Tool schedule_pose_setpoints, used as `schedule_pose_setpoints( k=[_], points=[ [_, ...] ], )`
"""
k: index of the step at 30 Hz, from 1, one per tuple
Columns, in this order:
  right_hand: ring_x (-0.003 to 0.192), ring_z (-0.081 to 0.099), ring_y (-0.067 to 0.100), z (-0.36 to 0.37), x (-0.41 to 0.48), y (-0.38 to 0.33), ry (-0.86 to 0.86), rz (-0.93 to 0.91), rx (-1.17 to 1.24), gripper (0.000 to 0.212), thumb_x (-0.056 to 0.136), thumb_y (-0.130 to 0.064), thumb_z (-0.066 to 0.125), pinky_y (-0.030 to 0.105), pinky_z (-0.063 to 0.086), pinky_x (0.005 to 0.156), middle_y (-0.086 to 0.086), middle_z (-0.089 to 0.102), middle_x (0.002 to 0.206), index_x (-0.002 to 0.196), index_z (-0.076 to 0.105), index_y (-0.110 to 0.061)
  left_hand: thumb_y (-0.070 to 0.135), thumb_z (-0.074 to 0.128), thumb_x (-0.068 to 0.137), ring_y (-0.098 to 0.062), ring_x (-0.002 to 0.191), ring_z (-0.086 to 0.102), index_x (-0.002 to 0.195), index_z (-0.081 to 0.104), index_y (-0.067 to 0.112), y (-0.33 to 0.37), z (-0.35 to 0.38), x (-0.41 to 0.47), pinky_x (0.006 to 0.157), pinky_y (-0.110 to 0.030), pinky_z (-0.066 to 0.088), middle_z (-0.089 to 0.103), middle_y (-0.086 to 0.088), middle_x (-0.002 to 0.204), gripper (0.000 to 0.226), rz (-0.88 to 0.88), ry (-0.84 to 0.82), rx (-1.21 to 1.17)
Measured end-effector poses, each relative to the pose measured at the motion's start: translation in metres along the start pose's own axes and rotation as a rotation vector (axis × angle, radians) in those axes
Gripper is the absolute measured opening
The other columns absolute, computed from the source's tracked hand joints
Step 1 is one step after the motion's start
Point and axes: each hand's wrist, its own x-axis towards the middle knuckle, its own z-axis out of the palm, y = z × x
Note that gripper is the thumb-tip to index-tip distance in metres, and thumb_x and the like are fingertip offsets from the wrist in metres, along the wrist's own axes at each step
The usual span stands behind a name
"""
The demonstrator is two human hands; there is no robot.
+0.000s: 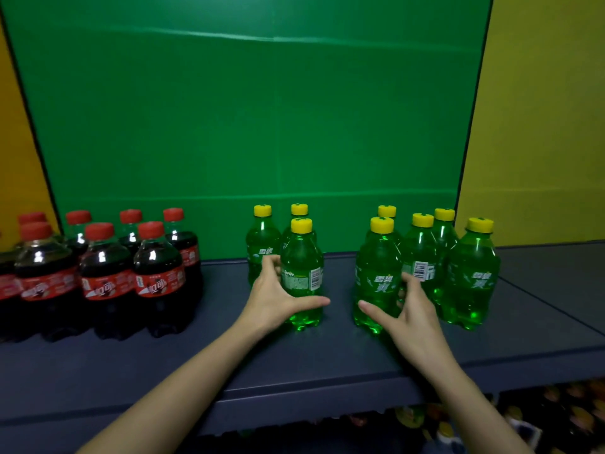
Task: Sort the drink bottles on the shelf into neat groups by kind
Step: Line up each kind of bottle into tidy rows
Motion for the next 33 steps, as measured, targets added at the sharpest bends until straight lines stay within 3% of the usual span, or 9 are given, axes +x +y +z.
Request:
schedule_pose_setpoints(
  k=[4, 7, 10, 14, 16, 20, 26, 29, 33],
  points=[
    [0.102, 0.048, 0.017, 0.011, 0.010, -0.015, -0.054, -0.028, 0.030, 0.084, 0.074, -0.036, 0.074, 0.027, 0.038, 0.092, 0.005, 0.048, 0.121, 0.139, 0.029, -0.007, 0.019, 0.087, 0.056, -0.010, 0.098, 0.058, 0.115, 0.038, 0.015, -0.005, -0.009, -0.001, 0.086, -0.021, 0.045, 0.059, 0.002, 0.109, 0.076, 0.004, 0.041, 0.008],
    [0.119, 0.045, 0.021, 0.018, 0.019, -0.022, -0.089, -0.048, 0.052, 0.086, 0.075, -0.036, 0.073, 0.031, 0.037, 0.099, 0.012, 0.045, 0.134, 0.141, 0.026, -0.006, 0.009, 0.080, 0.057, -0.003, 0.088, 0.057, 0.119, 0.034, 0.015, -0.008, -0.030, -0.003, 0.075, -0.012, 0.046, 0.058, 0.001, 0.106, 0.078, -0.035, -0.081, -0.092],
    [0.112, 0.044, 0.016, 0.027, 0.024, -0.027, -0.148, -0.051, 0.085, 0.085, 0.075, -0.035, 0.073, 0.031, 0.036, 0.099, 0.012, 0.046, 0.133, 0.140, 0.026, -0.006, 0.012, 0.082, 0.053, -0.003, 0.096, 0.055, 0.125, 0.030, 0.019, -0.012, -0.046, -0.006, 0.074, -0.011, 0.044, 0.054, 0.010, 0.106, 0.089, -0.059, -0.145, -0.116],
    [0.125, 0.043, 0.019, 0.043, 0.028, -0.029, -0.187, -0.070, 0.117, 0.079, 0.073, -0.034, 0.076, 0.032, 0.037, 0.103, 0.005, 0.048, 0.133, 0.134, 0.033, -0.008, 0.025, 0.089, 0.052, -0.002, 0.096, 0.057, 0.112, 0.040, 0.018, -0.018, -0.047, -0.011, 0.078, -0.014, 0.046, 0.058, 0.009, 0.105, 0.078, -0.051, 0.049, -0.051],
    [0.125, 0.044, 0.019, 0.050, 0.030, -0.028, -0.208, -0.063, 0.134, 0.080, 0.071, -0.035, 0.077, 0.036, 0.038, 0.105, 0.004, 0.049, 0.133, 0.133, 0.034, -0.009, 0.017, 0.089, 0.054, -0.003, 0.090, 0.060, 0.110, 0.043, 0.013, -0.021, -0.046, -0.013, 0.074, -0.011, 0.049, 0.061, 0.005, 0.101, 0.072, -0.033, 0.106, -0.037],
    [0.123, 0.047, 0.019, 0.063, 0.033, -0.022, -0.233, -0.054, 0.156, 0.079, 0.068, -0.039, 0.078, 0.043, 0.040, 0.104, 0.005, 0.052, 0.131, 0.130, 0.037, -0.012, -0.001, 0.074, 0.069, -0.005, 0.090, 0.058, 0.117, 0.040, 0.011, -0.024, -0.053, -0.015, 0.072, -0.006, 0.047, 0.059, 0.002, 0.103, 0.060, -0.021, 0.014, -0.106],
    [0.121, 0.049, 0.021, 0.073, 0.032, -0.018, -0.243, -0.063, 0.137, 0.083, 0.065, -0.050, 0.074, 0.045, 0.042, 0.101, 0.005, 0.052, 0.130, 0.130, 0.035, -0.013, 0.048, 0.088, 0.040, -0.001, 0.103, 0.055, 0.114, 0.042, 0.025, -0.034, -0.049, -0.013, 0.088, -0.017, 0.044, 0.057, 0.010, 0.112, 0.090, -0.023, 0.099, 0.020],
    [0.123, 0.047, 0.021, 0.074, 0.030, -0.021, -0.249, -0.080, 0.116, 0.081, 0.070, -0.046, 0.073, 0.044, 0.041, 0.103, 0.005, 0.049, 0.133, 0.132, 0.033, -0.012, 0.027, 0.091, 0.048, -0.003, 0.093, 0.060, 0.108, 0.045, 0.016, -0.034, -0.050, -0.010, 0.075, -0.008, 0.046, 0.061, 0.007, 0.101, 0.077, -0.006, 0.175, 0.017],
    [0.126, 0.044, 0.020, 0.075, 0.030, -0.023, -0.248, -0.110, 0.103, 0.078, 0.074, -0.042, 0.072, 0.041, 0.039, 0.104, 0.004, 0.047, 0.135, 0.134, 0.032, -0.013, 0.005, 0.084, 0.060, -0.020, 0.099, 0.064, 0.108, 0.046, 0.011, -0.038, -0.053, -0.008, 0.086, -0.022, 0.050, 0.065, -0.003, 0.104, 0.062, -0.015, 0.163, -0.099]
  ],
)
